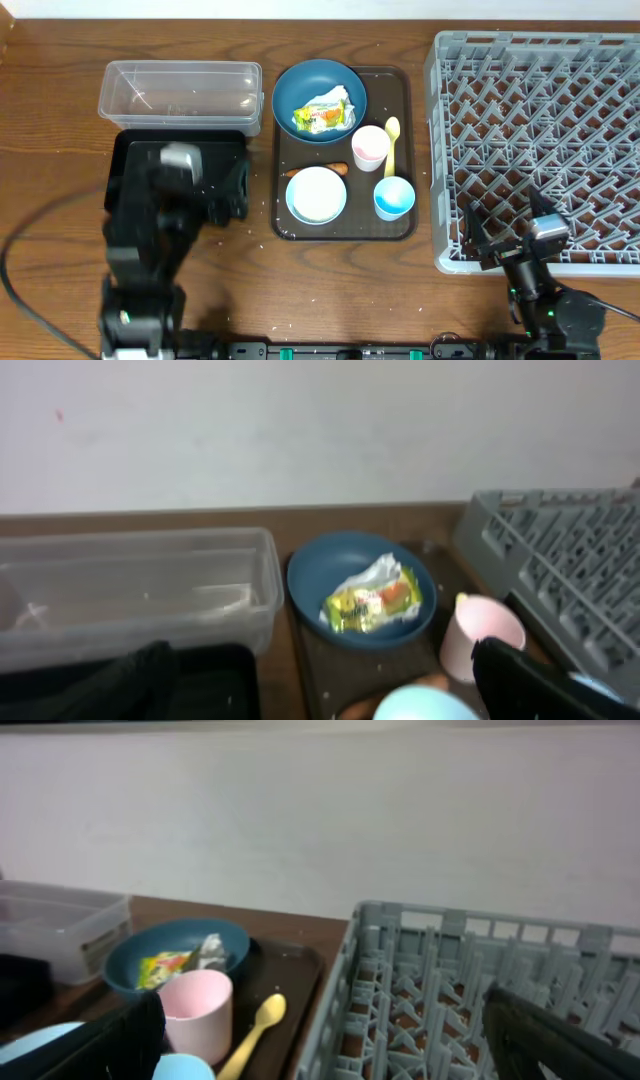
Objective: Sort waste into correct bins and load items into the dishwasher rack
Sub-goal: 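Reach left gripper into teal bowl and grasp wrapper and tissue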
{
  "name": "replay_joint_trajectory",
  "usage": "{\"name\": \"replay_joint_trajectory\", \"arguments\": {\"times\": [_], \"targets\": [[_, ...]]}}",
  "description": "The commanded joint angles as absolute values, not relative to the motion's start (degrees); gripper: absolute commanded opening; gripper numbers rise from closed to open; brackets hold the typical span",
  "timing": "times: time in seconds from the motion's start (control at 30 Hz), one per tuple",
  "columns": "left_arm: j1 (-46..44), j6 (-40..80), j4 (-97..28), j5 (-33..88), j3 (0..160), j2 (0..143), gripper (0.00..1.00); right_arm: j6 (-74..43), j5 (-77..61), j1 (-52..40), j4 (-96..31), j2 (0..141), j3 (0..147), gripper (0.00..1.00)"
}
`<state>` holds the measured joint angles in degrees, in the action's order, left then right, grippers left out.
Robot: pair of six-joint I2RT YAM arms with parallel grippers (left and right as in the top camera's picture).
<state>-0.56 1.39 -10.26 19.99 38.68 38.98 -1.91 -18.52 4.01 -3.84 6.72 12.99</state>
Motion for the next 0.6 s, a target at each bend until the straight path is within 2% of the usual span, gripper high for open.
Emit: {"name": "replay_joint_trajectory", "arguments": {"times": [0.0,0.23,0.57], "targets": [[-0.7,-0.5,-15.5,21.9,49.3,48.3,0.97,0.4,-20.0,4.4,-6.9,12.3,19.4,0.99],[-2.7,-3.3,-34.0,21.8,72.6,69.7,0.97,3.6,-21.5,4.4,-19.6,31.4,37.9,0.99],[-13.5,-4.3,-45.8,9.4,91.2,89.7,0.97,4.4,-21.4,4.4,-47.8,59.7,69.7,0.99]]}}
